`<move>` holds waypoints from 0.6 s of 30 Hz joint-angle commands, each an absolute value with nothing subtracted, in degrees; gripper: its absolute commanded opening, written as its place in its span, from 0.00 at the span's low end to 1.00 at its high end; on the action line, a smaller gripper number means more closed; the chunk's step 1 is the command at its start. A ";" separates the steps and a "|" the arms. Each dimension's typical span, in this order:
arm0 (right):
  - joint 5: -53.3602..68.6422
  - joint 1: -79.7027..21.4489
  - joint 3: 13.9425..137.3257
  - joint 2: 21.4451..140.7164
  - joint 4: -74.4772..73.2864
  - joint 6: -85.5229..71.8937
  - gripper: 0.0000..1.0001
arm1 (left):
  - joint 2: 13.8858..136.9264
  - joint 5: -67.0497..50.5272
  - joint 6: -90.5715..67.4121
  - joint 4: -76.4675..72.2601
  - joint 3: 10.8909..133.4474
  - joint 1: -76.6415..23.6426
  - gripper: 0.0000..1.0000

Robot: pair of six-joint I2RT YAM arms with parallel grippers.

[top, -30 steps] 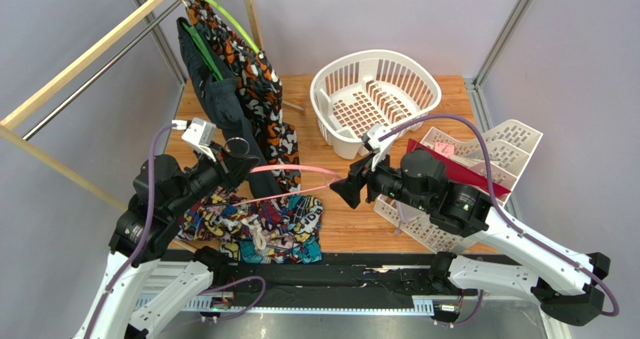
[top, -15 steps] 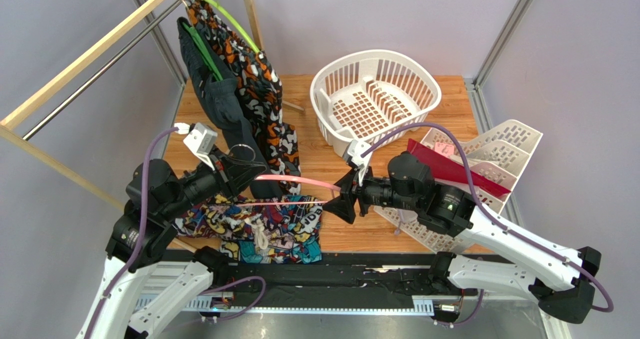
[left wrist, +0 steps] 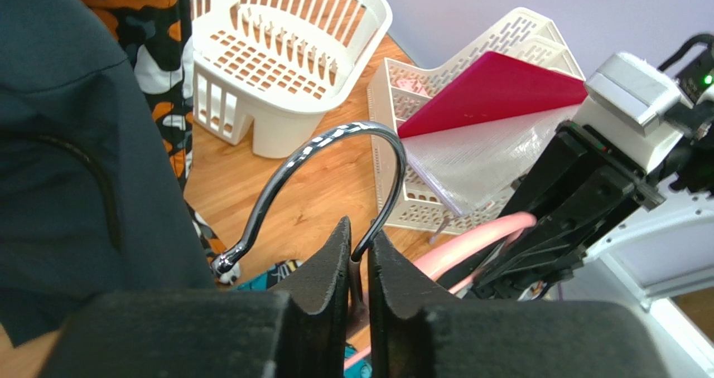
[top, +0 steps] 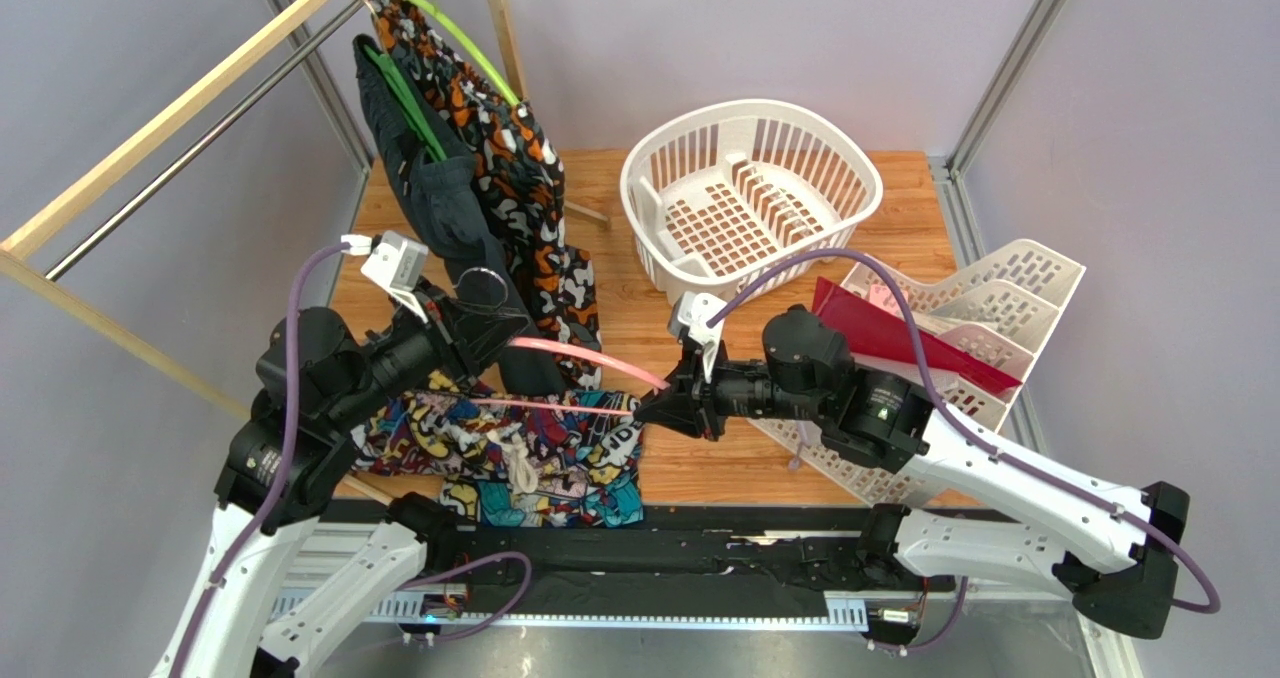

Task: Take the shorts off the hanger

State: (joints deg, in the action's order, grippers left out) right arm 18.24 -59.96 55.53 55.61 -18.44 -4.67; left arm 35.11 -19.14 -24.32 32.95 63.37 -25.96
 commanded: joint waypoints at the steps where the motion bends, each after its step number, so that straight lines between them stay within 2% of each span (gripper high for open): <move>1: 10.20 -58.97 56.69 55.99 -13.45 -7.56 0.00 | 35.16 -16.88 -28.47 33.48 67.76 -26.28 0.36; 4: 10.20 -58.98 55.46 54.94 -11.96 -7.73 0.00 | 34.19 -15.74 -28.83 34.45 68.55 -26.28 0.56; 5: 10.28 -58.97 54.94 54.50 -11.43 -7.73 0.00 | 33.49 -15.21 -29.00 35.32 68.90 -26.28 0.66; 7: 11.07 -58.97 54.58 53.53 -11.08 -7.47 0.00 | 32.35 -13.80 -28.92 36.03 69.17 -26.28 0.71; 10: 11.08 -58.97 54.40 52.56 -10.64 -7.64 0.00 | 29.71 -9.59 -29.35 38.84 69.43 -26.28 0.70; 14: 11.42 -58.97 54.32 51.68 -10.37 -8.09 0.00 | 25.15 -0.10 -33.47 48.48 69.17 -26.28 0.60; 15: 11.77 -58.97 54.32 51.59 -9.94 -8.26 0.00 | 24.44 5.74 -34.53 50.43 68.91 -26.28 0.57; 18: 12.56 -58.97 53.70 50.80 -8.71 -9.05 0.00 | 21.28 10.36 -36.04 54.40 66.54 -26.28 0.57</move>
State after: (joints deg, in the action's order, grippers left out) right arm 12.08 -59.07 53.28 53.45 -17.65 -7.68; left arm 24.18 -0.91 -32.18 45.67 68.07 -26.17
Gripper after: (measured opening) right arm 0.112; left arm 0.571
